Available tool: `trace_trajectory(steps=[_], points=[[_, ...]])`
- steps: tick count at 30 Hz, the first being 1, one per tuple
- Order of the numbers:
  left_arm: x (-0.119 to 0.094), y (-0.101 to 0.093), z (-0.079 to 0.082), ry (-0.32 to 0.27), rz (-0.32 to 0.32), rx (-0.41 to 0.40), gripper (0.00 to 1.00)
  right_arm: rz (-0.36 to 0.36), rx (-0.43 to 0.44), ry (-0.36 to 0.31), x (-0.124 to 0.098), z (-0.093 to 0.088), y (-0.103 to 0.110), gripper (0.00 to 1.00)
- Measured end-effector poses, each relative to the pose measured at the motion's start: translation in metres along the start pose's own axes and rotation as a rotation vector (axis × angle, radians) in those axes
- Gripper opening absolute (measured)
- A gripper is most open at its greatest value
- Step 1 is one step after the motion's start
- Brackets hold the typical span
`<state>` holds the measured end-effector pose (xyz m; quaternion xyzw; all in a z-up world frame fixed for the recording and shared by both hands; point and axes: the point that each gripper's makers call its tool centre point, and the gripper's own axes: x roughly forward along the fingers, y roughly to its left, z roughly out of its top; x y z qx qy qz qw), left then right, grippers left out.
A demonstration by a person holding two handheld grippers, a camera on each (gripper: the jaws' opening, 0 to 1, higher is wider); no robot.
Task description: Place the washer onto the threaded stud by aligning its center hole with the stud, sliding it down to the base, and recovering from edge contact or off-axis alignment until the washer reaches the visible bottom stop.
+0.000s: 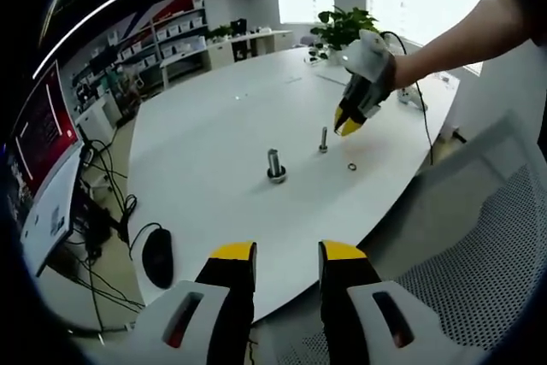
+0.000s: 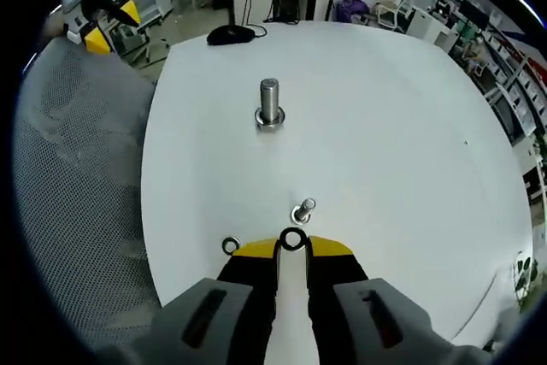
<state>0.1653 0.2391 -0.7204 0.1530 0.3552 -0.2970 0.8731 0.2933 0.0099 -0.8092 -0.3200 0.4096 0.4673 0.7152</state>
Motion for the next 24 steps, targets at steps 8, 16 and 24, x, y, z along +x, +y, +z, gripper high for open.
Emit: trace_trajectory(steps=[8,16,24], points=[[0.0,0.001,0.0,0.001,0.003,0.003,0.27,-0.011,0.005,-0.027,-0.003,0.012,-0.006,0.14],[0.0,0.002,-0.001,0.004,0.006,0.003,0.27,-0.015,-0.035,-0.024,0.001,0.022,-0.006,0.14],[0.001,0.001,-0.002,0.01,0.001,0.009,0.27,-0.018,-0.078,0.015,0.006,0.021,-0.011,0.14]])
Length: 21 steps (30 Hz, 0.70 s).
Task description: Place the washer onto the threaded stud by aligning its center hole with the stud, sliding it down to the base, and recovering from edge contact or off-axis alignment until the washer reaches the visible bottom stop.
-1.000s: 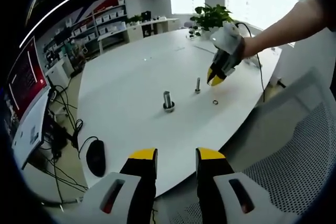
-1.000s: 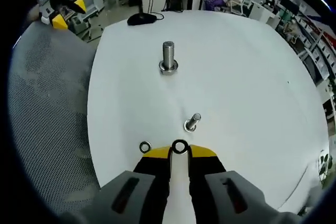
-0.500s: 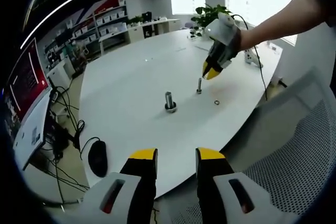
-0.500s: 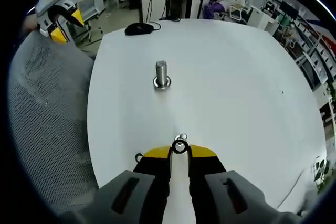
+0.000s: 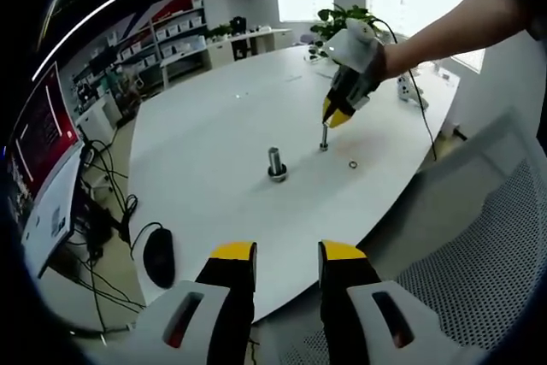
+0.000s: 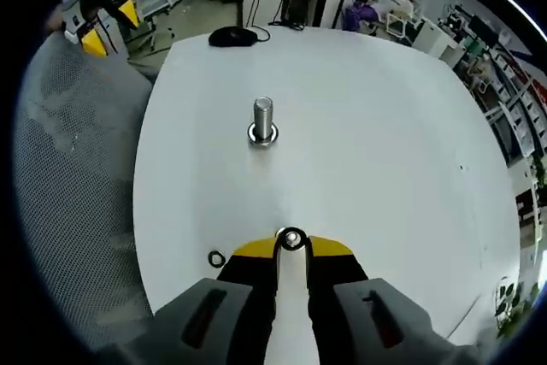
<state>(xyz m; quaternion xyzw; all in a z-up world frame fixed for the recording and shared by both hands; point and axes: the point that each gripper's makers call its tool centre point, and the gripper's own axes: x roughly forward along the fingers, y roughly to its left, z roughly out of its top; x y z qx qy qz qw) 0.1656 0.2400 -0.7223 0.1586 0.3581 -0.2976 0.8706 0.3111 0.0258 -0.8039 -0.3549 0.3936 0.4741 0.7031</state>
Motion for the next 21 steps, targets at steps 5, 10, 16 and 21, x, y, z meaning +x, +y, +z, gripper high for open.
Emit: trace_trajectory(steps=[5,10,16,21], points=[[0.0,0.0,0.0,-0.001,-0.001,-0.001,0.27,0.009,0.01,-0.003,0.002,0.001,0.001,0.14],[0.0,-0.001,0.0,-0.002,-0.005,0.002,0.27,0.012,0.01,0.019,0.007,-0.005,0.001,0.14],[0.0,-0.001,0.0,-0.002,-0.005,0.005,0.26,0.016,0.017,0.03,0.013,-0.007,0.002,0.14],[0.0,-0.002,0.0,0.002,-0.011,0.008,0.26,0.022,0.023,0.044,0.019,-0.01,0.002,0.14]])
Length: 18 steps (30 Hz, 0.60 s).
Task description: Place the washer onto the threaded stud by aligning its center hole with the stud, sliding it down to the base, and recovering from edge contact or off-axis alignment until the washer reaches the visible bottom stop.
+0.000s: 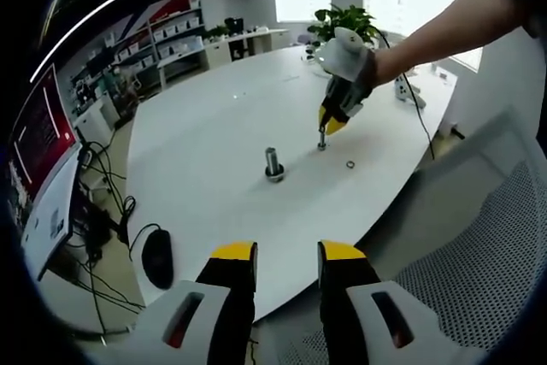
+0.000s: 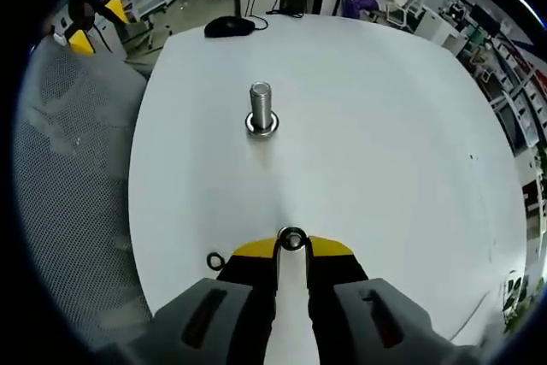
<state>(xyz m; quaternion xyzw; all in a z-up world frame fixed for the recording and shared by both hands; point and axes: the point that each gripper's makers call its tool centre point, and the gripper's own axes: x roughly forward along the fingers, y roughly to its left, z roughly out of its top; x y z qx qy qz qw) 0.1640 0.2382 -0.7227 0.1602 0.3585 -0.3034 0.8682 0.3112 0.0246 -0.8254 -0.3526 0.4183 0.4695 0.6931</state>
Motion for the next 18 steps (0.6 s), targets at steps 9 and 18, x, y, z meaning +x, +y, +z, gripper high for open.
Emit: trace_trajectory(steps=[9,18], points=[[0.0,0.001,0.0,0.0,0.003,-0.005,0.26,0.008,0.025,0.029,0.014,-0.008,0.0,0.14],[0.0,0.001,-0.001,0.005,0.006,-0.007,0.26,0.019,0.037,0.048,0.024,-0.014,0.001,0.15]])
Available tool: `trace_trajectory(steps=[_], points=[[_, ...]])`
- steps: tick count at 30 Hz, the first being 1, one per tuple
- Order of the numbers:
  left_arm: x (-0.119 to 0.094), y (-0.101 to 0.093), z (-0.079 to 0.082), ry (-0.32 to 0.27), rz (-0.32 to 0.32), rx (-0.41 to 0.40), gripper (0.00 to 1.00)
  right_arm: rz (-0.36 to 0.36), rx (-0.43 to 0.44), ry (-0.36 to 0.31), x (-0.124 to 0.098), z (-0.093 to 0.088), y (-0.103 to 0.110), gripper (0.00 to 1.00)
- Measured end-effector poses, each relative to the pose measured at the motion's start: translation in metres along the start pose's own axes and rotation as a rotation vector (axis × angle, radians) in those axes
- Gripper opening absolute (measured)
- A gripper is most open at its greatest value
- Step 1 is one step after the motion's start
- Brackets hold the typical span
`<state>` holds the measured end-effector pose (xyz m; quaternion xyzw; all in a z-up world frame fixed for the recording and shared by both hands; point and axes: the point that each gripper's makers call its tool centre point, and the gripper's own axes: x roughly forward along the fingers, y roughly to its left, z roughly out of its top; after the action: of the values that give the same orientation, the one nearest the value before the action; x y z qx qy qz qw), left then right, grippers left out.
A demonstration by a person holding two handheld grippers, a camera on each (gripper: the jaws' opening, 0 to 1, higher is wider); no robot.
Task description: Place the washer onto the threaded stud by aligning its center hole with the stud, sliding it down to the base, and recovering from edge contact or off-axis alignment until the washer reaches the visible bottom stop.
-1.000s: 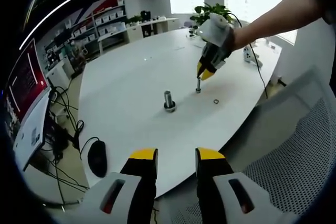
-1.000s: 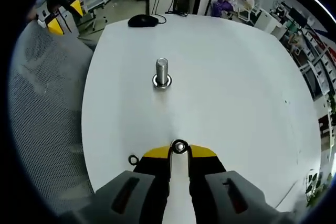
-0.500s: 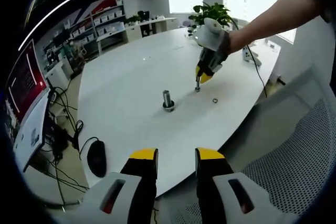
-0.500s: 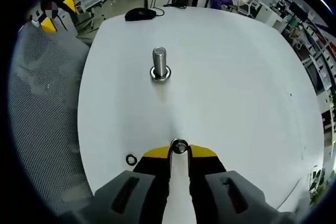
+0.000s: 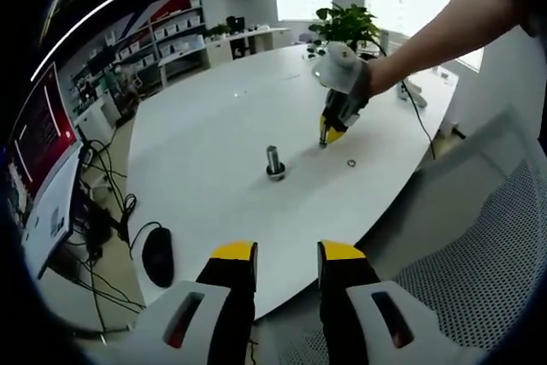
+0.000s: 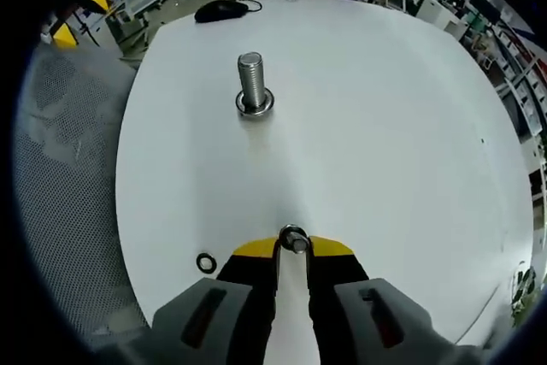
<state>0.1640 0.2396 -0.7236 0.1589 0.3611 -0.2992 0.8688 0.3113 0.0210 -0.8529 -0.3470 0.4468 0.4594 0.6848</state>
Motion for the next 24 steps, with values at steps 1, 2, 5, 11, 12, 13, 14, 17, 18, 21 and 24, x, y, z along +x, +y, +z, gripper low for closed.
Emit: trace_trajectory(steps=[1,2,5,11,12,13,14,17,18,21,24], points=[[0.0,0.0,-0.001,0.002,0.0,0.0,0.26,0.0,0.001,0.002,0.002,-0.001,0.0,0.15],[0.0,0.0,-0.001,0.003,0.0,0.0,0.26,0.0,0.003,0.006,0.003,-0.002,0.0,0.15],[0.0,0.0,-0.001,0.005,-0.001,0.0,0.26,-0.001,0.003,0.004,0.004,-0.003,0.0,0.16],[0.001,0.0,-0.001,0.008,-0.003,-0.002,0.26,-0.003,0.026,-0.002,0.005,-0.006,0.0,0.18],[0.001,0.0,-0.002,0.01,-0.004,-0.003,0.26,-0.002,0.031,-0.002,0.004,-0.007,0.002,0.18],[0.001,0.0,-0.002,0.01,-0.004,-0.003,0.26,-0.002,0.032,-0.003,0.003,-0.007,0.002,0.18],[0.001,-0.001,-0.002,0.011,-0.005,-0.003,0.26,-0.003,0.034,-0.005,0.002,-0.007,0.001,0.18],[0.002,-0.002,-0.003,0.016,-0.008,-0.001,0.26,-0.005,0.046,-0.01,-0.001,-0.01,0.001,0.19],[0.002,-0.002,-0.003,0.017,-0.01,-0.001,0.26,-0.006,0.05,-0.012,-0.002,-0.011,0.001,0.19],[0.002,-0.002,-0.003,0.019,-0.012,-0.002,0.26,-0.013,0.084,-0.02,-0.004,-0.018,0.0,0.19],[0.002,-0.002,-0.004,0.021,-0.012,-0.003,0.26,-0.011,0.102,-0.013,-0.005,-0.028,0.003,0.2]])
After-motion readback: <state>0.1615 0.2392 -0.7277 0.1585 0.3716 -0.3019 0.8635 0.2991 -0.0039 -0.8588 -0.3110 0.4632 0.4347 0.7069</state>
